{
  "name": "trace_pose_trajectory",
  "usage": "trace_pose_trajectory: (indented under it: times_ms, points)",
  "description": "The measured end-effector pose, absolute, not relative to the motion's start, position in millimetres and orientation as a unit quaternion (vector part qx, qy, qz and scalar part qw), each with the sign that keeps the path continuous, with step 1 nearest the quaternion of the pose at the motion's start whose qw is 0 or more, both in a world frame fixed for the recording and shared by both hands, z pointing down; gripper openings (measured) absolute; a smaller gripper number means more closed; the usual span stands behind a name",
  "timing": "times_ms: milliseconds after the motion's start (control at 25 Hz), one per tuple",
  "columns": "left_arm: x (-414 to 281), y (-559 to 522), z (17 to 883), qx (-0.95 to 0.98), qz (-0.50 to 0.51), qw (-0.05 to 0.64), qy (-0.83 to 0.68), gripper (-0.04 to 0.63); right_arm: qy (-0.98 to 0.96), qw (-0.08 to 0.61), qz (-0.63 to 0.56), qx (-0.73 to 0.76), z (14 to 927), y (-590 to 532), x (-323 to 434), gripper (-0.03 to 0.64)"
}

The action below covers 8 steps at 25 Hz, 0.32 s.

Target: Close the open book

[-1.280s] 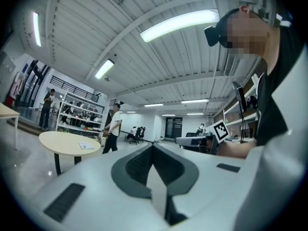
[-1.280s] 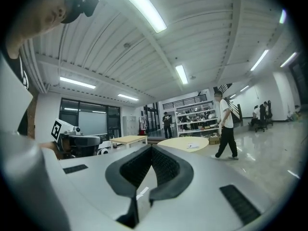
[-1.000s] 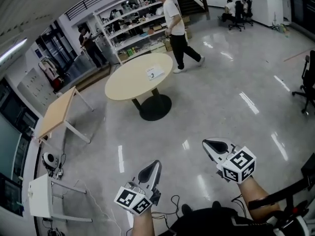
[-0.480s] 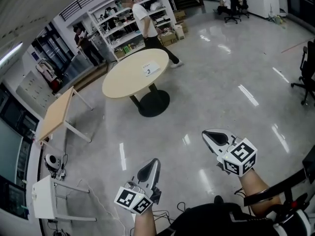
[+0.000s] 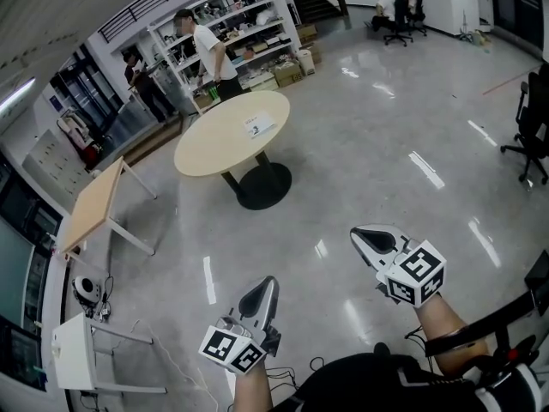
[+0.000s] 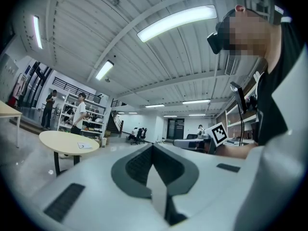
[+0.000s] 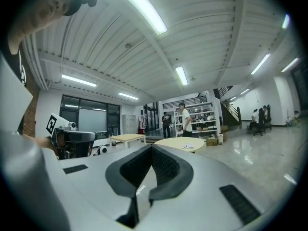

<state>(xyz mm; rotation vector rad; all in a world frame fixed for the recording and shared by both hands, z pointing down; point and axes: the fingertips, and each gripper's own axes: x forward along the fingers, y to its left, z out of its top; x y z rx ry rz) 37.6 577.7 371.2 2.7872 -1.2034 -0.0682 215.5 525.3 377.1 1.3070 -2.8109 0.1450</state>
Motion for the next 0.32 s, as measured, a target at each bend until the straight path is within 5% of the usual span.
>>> trace_pose_trajectory:
  times_ms: [320]
  points:
    - [29.6, 582.6, 372.7, 0.916, -0.027, 0.053, -0.396, -0.003, -0.906, 0.022, 0.046, 0.421, 379.7, 526.3, 206.3, 0.000]
